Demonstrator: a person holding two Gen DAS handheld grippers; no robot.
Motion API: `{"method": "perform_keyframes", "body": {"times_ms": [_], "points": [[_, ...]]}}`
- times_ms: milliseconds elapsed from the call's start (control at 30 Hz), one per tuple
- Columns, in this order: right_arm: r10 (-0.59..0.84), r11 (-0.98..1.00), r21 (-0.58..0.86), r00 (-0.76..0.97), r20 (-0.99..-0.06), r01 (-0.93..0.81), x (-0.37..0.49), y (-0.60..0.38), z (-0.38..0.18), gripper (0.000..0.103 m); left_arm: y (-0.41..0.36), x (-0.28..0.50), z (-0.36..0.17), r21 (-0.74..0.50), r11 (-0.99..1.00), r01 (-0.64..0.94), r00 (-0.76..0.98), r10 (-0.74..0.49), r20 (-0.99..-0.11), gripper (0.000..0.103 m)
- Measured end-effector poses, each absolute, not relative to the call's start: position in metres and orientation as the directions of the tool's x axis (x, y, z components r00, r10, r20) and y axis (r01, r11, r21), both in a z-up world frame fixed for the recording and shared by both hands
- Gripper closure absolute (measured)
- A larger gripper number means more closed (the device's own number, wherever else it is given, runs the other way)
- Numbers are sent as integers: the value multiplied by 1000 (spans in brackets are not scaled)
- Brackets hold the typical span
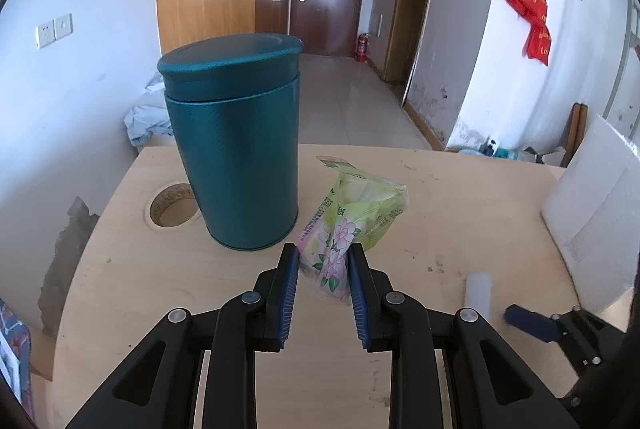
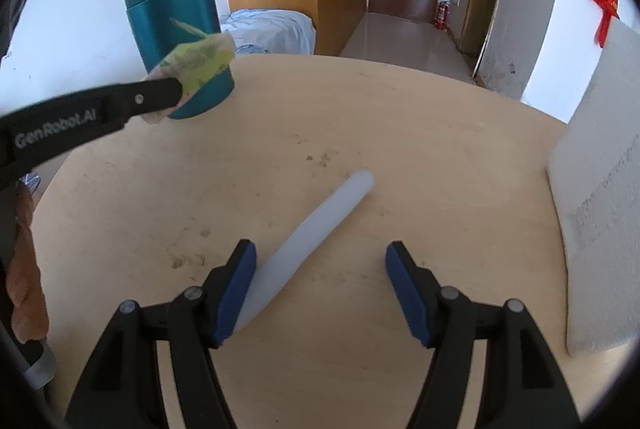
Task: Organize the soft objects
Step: 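Close the left tool on the tissue pack while right tool grasps the foam stick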
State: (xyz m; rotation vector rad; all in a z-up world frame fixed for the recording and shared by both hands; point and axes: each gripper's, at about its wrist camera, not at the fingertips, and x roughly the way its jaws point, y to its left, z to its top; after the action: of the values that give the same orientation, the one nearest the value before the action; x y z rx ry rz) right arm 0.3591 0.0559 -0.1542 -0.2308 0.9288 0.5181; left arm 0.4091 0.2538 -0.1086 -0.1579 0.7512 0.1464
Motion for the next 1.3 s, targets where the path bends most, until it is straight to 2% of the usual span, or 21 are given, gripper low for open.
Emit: {"method": "perform_keyframes", "body": {"times_ms": [100,367,700,733,800,867,967,1067,1133,1167,1200,1300], "points": [[315,857,16,499,-807,-515,358,59,-154,57,254,406,-107,-99,977,-189,726,71,-684,76],[369,829,57,467,-804,-556,358,50,-148,81,251,401,-105,-103,975,-196,729,75,-680,76],[411,843,133,462,-786,-522,358,36,-135,80,251,401,-101,-103,975,-197,729,76,-680,76],[404,848,135,460,-791,-512,360,38,-137,76,251,401,-100,-102,975,-197,731,77,-678,76],[389,844,110,459,-798,-525,360,47,-140,50,252,400,-99,-103,974,-201,733,80,-675,76],[334,847,39,474,-815,-530,357,57,-145,41,252,398,-99,-106,973,-204,735,81,-674,76],[292,851,-22,507,-811,-525,355,62,-150,41,253,396,-98,-115,972,-207,738,78,-671,76],[291,856,-16,505,-812,-517,357,64,-152,41,253,393,-97,-120,971,-207,742,76,-666,76],[287,857,-19,507,-812,-515,357,65,-153,52,255,392,-96,-122,970,-212,745,80,-662,76],[284,859,-21,509,-812,-512,357,65,-152,67,255,392,-95,-121,969,-216,746,84,-661,76],[284,858,-23,512,-811,-512,356,65,-152,74,255,391,-95,-121,969,-217,746,85,-660,76],[287,858,-18,508,-813,-514,355,62,-150,77,254,389,-95,-125,967,-220,747,84,-660,76]]}}
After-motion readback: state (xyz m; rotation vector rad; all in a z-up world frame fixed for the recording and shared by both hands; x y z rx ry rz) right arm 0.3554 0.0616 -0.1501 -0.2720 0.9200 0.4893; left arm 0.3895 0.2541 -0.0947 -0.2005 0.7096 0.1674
